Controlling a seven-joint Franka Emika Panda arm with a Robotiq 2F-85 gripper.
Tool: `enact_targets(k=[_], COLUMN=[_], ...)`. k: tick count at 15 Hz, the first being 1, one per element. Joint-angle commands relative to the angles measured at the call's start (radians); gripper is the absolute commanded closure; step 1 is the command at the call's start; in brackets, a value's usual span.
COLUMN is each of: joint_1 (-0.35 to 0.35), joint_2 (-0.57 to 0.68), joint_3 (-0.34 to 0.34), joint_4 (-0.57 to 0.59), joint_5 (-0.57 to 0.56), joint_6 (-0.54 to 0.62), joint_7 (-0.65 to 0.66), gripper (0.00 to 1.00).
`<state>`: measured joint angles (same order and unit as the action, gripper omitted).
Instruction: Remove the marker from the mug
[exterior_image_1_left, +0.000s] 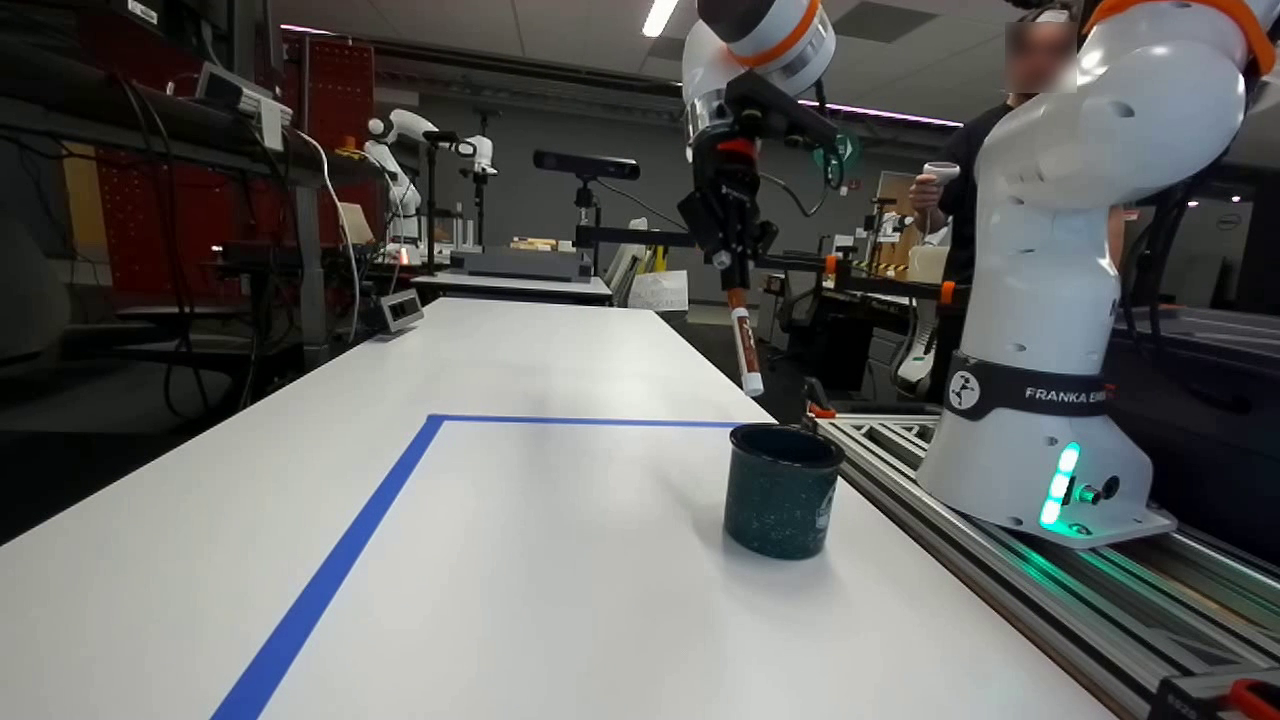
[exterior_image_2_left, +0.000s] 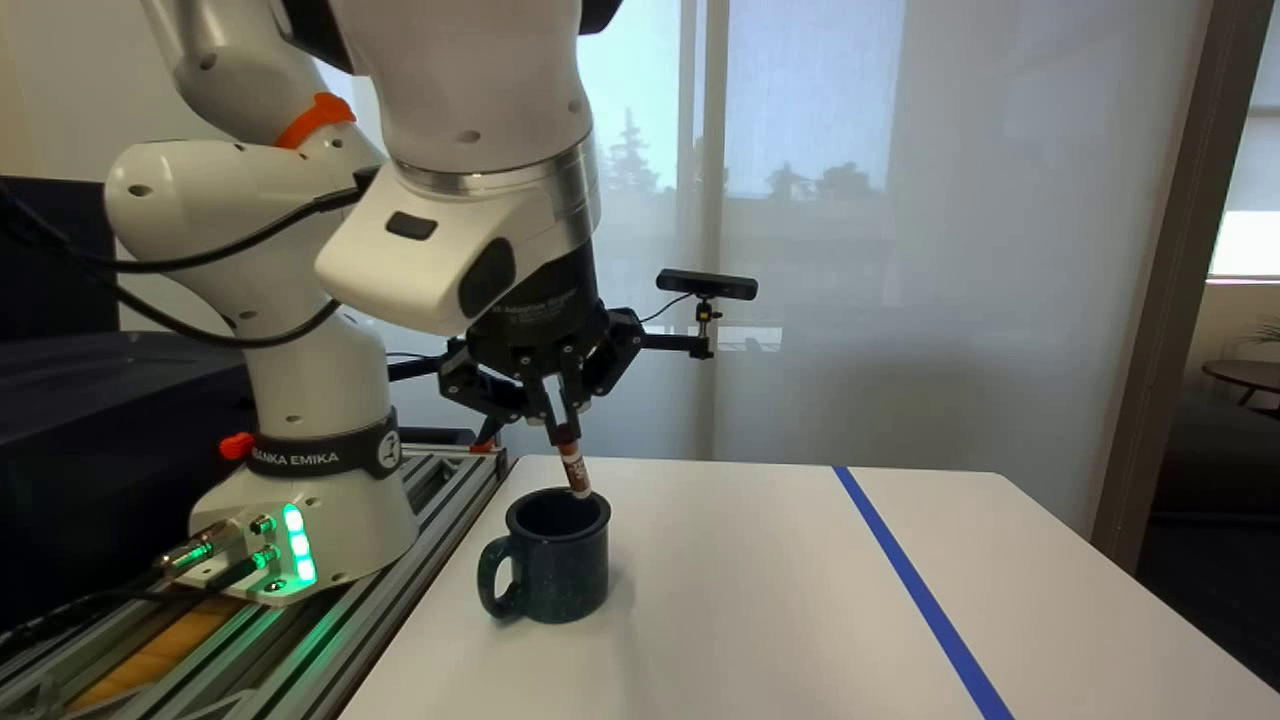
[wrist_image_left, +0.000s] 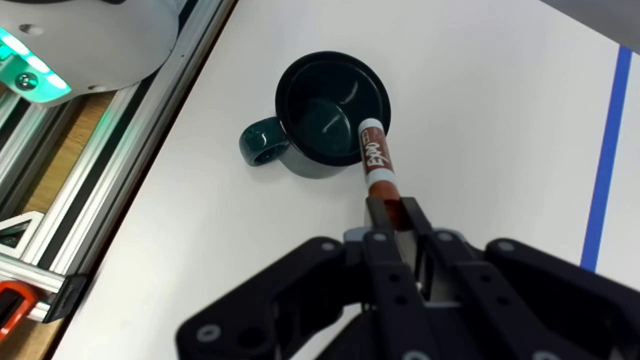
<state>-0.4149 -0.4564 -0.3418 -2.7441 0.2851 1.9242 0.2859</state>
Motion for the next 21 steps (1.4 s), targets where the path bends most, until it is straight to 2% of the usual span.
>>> enact_targets(k=[1,5,9,17,21], joint_1=[-0.008,0.006,0.033,0.068,0.067], joint_2=[0.054,0.127,0.238,0.464,0.583], joint_3=[-0.011,-0.016,-0.028,-0.017,0.000], joint_4=[0.001,0.009,0.053,0.193,0.279], joint_5=[0.062,0.127,0.196,0.294,0.293], joint_6=[0.059,0.138,0.165,0.142,0.118], joint_7=[-0.022,-0.031,-0.098,-0.230,-0.246], gripper=[0.97,0.97,0.97,0.97,0.97])
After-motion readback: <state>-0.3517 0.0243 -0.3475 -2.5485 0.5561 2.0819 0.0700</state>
